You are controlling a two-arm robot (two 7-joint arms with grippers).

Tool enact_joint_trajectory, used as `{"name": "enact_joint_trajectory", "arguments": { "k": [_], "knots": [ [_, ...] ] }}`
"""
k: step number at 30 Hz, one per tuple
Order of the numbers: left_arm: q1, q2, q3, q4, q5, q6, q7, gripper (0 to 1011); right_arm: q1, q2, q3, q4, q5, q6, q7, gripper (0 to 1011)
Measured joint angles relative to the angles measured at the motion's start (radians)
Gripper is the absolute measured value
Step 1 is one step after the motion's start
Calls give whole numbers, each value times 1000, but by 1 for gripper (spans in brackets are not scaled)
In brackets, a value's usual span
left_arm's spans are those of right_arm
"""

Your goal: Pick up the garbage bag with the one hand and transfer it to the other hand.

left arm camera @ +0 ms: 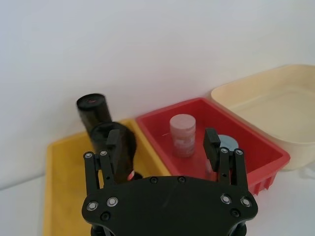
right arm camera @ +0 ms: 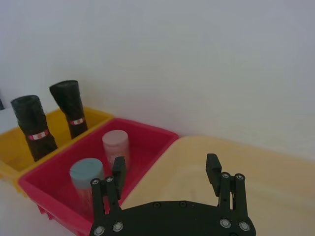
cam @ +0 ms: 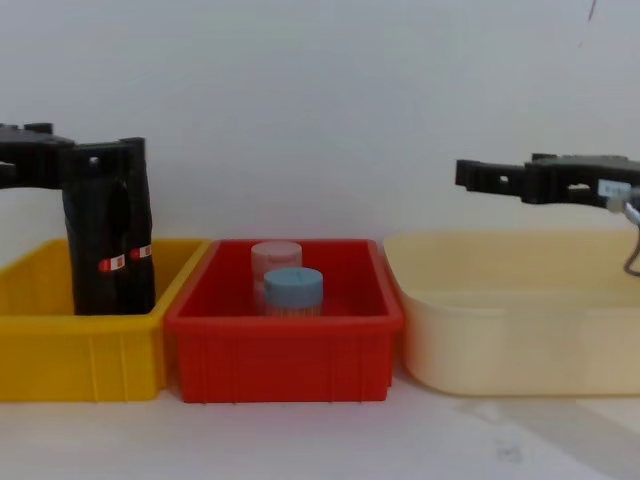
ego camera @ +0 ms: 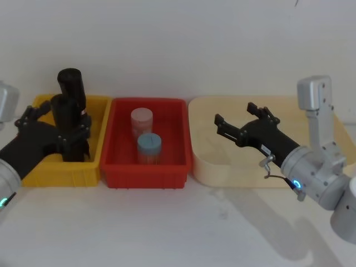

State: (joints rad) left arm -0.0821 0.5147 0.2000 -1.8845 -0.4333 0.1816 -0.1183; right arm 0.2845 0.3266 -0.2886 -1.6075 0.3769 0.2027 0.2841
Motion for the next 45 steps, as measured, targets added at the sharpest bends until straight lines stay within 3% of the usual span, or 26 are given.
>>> {"name": "enact_joint_trajectory", "arguments": {
  "k": [10,20,33,45],
  "knots": [
    [36,32,-80,-2,-63,51,-27,1002,61,-13,-39,-7,7,61,9,1001],
    [34,44,-115,41,-85,76,-45,1002,99,-20,-82,-24,1,123,7,1001],
    [6,22,-123,117,-95,70,-68,1002,114,-15,-103,-46,-9,155,-1,1001],
    [-76,-13,-90,234,-110,55,-117,1002,125,-16,-109,-54,-26,161,-5,1001]
  ]
}}
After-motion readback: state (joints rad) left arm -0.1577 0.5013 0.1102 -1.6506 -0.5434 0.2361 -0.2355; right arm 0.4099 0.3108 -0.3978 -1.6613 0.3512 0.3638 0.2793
